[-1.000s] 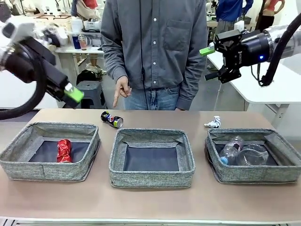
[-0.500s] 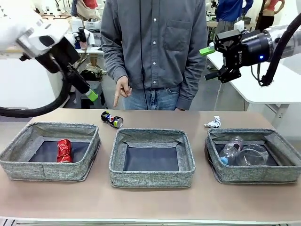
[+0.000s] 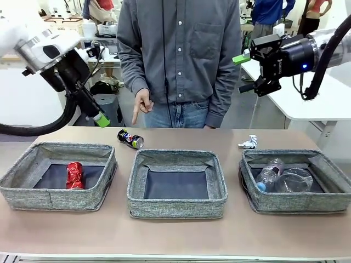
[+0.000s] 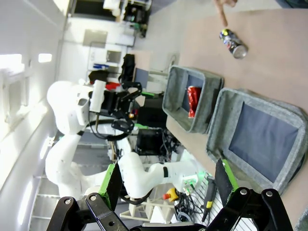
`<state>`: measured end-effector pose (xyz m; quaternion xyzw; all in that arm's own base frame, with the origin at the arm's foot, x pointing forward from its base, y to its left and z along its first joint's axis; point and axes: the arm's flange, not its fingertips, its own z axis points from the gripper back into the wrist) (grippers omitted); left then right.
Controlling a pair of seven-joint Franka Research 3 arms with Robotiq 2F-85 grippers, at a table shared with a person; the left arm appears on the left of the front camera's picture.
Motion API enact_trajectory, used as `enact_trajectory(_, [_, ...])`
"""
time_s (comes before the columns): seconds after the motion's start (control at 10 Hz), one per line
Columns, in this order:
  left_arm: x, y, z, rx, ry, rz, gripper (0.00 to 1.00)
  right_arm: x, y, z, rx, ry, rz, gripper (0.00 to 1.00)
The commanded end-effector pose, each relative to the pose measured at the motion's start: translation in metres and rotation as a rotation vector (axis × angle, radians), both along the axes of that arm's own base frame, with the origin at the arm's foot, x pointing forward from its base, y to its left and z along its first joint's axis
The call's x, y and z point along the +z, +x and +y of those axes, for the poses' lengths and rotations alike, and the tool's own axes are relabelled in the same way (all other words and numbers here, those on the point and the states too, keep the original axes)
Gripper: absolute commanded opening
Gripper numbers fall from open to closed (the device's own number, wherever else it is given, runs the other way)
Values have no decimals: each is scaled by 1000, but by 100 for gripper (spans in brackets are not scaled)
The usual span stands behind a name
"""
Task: Sort the waste into the appropriate baskets.
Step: Pick up the waste item pointed out by the person.
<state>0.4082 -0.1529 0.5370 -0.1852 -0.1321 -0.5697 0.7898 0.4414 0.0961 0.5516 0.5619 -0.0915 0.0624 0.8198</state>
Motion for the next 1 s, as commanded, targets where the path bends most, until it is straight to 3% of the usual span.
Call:
enact_trajectory(0.0, [-15,61,3,-369,168,-106,100,5,1,0,-10,-12,13,100])
enact_trajectory(0.1, [-32,75,-4,-441,234,-155,100,5,1,0,-10,-12,13,100])
enact_trajectory(0.6, [-103,131,-52,-346,233,-297,100,5,1,0,-10,-12,13,100])
enact_trajectory(0.7, [-113,153,-54,-279,228,-165,100,5,1,0,-10,-12,13,100])
enact_trajectory(0.8, [-100,126,-51,-385,256,-285,100,5,1,0,-10,-12,13,100])
enact_trajectory(0.9, [-100,126,-51,-385,256,-285,100,5,1,0,-10,-12,13,100])
